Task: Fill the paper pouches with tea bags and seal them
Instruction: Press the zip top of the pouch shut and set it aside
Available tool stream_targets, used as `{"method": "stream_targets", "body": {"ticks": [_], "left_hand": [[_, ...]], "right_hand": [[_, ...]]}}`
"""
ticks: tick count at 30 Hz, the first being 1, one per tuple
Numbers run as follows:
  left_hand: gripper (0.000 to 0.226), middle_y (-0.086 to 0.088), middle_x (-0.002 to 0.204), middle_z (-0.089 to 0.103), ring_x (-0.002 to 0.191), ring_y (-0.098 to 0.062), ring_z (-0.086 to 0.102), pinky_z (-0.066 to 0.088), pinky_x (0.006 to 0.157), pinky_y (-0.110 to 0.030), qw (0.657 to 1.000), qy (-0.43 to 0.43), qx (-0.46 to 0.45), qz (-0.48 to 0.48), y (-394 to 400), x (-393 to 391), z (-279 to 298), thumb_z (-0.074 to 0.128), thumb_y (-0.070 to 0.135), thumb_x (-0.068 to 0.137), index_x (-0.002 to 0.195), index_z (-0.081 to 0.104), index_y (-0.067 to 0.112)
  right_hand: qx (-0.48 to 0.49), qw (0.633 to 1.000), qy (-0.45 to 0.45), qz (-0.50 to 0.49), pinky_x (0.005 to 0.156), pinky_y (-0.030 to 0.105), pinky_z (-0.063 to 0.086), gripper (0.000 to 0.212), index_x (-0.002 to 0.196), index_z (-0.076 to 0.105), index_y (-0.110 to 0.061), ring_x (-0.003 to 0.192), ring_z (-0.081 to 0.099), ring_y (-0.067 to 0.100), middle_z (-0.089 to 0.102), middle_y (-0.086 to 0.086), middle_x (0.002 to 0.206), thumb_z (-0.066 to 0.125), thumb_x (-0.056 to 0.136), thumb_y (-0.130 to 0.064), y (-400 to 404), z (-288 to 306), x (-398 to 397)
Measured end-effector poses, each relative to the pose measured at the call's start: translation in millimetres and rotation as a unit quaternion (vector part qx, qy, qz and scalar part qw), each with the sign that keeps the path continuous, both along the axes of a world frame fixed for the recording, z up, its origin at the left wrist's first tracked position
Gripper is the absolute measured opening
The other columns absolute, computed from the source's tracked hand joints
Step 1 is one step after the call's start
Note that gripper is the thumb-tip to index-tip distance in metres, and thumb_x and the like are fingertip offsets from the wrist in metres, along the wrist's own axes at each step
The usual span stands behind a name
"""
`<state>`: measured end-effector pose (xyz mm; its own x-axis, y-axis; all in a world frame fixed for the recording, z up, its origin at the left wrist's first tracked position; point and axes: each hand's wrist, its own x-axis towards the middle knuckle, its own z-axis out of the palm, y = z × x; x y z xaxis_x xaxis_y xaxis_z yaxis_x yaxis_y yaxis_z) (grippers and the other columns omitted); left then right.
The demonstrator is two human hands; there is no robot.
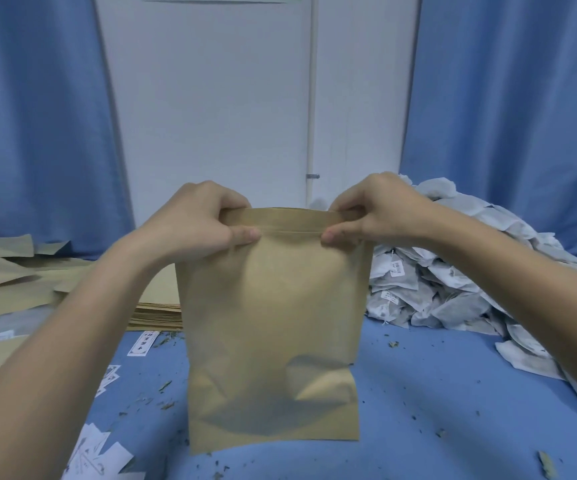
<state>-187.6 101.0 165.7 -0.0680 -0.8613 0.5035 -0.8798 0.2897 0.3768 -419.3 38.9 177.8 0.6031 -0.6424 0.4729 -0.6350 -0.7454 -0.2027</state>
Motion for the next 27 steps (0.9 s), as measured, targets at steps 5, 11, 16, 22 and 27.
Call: {"method": "stream_targets", "body": {"ticks": [5,11,16,22,27], "left_hand": [[0.021,0.007,0.06,0.056,0.062,-0.008,0.049,0.031,0.047,-0.014,1.0,-0.006,-0.016,0.007,1.2,-3.3,-3.3,0.071,0.029,0.08,0.064,0.061,0.022],[0.026,0.006,0.056,0.051,0.059,-0.006,0.045,0.03,0.048,-0.015,1.0,-0.003,-0.028,0.009,3.0,-3.0,-5.0,0.071,0.028,0.081,0.06,0.057,0.022],[0.019,-0.002,0.064,0.058,0.062,-0.01,0.047,0.031,0.049,-0.017,0.999,-0.01,-0.04,0.006,2.7,-3.8,-6.1,0.071,0.029,0.081,0.069,0.063,0.015],[0.017,0.004,0.066,0.057,0.066,-0.009,0.049,0.031,0.05,-0.016,0.999,-0.018,-0.03,0.006,4.1,-1.7,-5.2,0.07,0.031,0.081,0.07,0.063,0.021],[0.024,0.004,0.061,0.052,0.062,-0.008,0.046,0.029,0.048,-0.016,0.999,-0.028,-0.028,0.004,4.9,-3.8,-5.0,0.071,0.032,0.081,0.064,0.058,0.022]], "right_hand": [[-0.013,1.0,0.006,0.021,0.05,0.013,0.033,0.027,0.075,0.071,-0.014,0.053,0.039,0.004,0.046,-0.004,0.051,0.076,0.072,-0.04,3.4,0.0,16.7],[-0.004,0.999,0.05,0.021,0.051,0.017,0.031,0.037,0.083,0.069,-0.008,0.063,0.043,0.013,0.058,0.012,0.068,0.07,0.077,-0.044,2.8,2.3,22.9],[0.009,1.0,0.02,0.014,0.041,0.015,0.027,0.029,0.057,0.065,-0.019,0.051,0.037,0.005,0.04,-0.008,0.045,0.08,0.067,-0.042,0.5,4.4,33.5],[0.089,0.994,0.032,0.048,0.053,0.006,0.039,0.014,0.073,0.073,-0.037,0.061,0.055,-0.008,0.067,-0.017,0.066,0.076,0.066,-0.049,0.4,11.8,32.3],[0.021,0.999,0.01,0.022,0.053,0.006,0.037,0.01,0.078,0.074,-0.026,0.065,0.056,-0.001,0.066,-0.013,0.065,0.074,0.077,-0.035,-0.7,10.3,41.6]]}}
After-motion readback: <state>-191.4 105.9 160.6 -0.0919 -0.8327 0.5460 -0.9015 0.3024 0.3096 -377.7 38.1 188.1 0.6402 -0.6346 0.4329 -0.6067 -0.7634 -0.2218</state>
